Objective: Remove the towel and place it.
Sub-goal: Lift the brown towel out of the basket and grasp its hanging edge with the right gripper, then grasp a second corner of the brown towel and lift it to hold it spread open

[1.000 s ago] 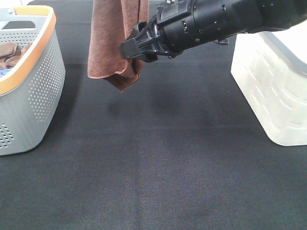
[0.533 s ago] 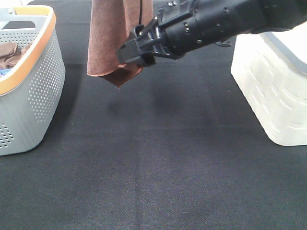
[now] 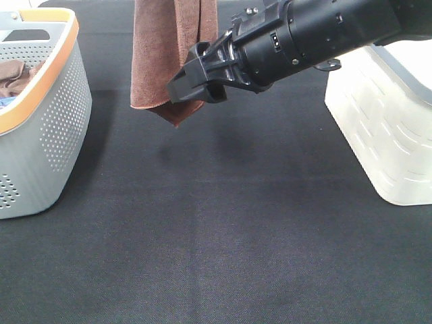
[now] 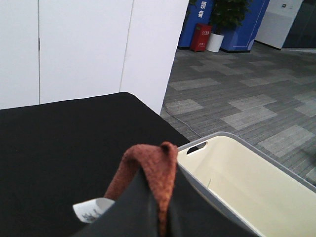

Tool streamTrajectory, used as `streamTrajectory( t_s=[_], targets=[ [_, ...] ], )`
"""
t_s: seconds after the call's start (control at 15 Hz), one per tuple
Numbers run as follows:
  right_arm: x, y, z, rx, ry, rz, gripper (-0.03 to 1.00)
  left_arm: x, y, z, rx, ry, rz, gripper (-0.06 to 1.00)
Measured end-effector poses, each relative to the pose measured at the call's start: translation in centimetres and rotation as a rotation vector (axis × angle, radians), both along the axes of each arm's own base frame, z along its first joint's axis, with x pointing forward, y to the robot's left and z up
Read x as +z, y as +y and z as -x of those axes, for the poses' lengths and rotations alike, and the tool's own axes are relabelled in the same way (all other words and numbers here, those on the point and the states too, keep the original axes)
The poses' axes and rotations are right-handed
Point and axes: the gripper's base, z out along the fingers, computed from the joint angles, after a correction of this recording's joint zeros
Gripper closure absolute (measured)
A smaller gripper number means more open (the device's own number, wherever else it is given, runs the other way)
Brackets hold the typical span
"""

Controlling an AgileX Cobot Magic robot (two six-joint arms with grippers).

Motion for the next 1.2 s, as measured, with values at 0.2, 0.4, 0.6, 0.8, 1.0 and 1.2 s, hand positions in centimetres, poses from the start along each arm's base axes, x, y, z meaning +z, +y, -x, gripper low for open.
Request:
streamTrajectory(
  t_s=[0.2, 0.4, 0.6, 0.8, 1.0, 1.2],
  targets=[
    [0.5, 0.0, 1.0, 0.062, 0.045, -0.011, 0.3, 0.0, 0.0, 0.0, -0.001, 0.002, 0.001, 0.94],
    [2.3, -0.4, 2.7, 0.144, 0.065, -0.034, 0.3, 0.0, 0.0, 0.0, -0.001, 0.002, 0.001, 0.94],
    [3.8, -0.8, 2.8, 0.106, -0.025, -0.057, 0.3, 0.0, 0.0, 0.0, -0.001, 0.002, 0.001, 0.94],
    [3.7, -0.8, 1.3, 0.009, -0.11, -0.075, 0.3, 0.0, 0.0, 0.0, -0.002, 0.004, 0.006, 0.94],
    [3.5, -0.6, 0.8, -0.01, -0.137, -0.087, 0.3, 0.0, 0.0, 0.0, -0.003, 0.01, 0.016, 0.94],
    [3.6, -0.5, 0.5, -0.016, -0.173, -0.1, 0.3, 0.0, 0.0, 0.0, -0.004, 0.013, 0.022, 0.94]
  ],
)
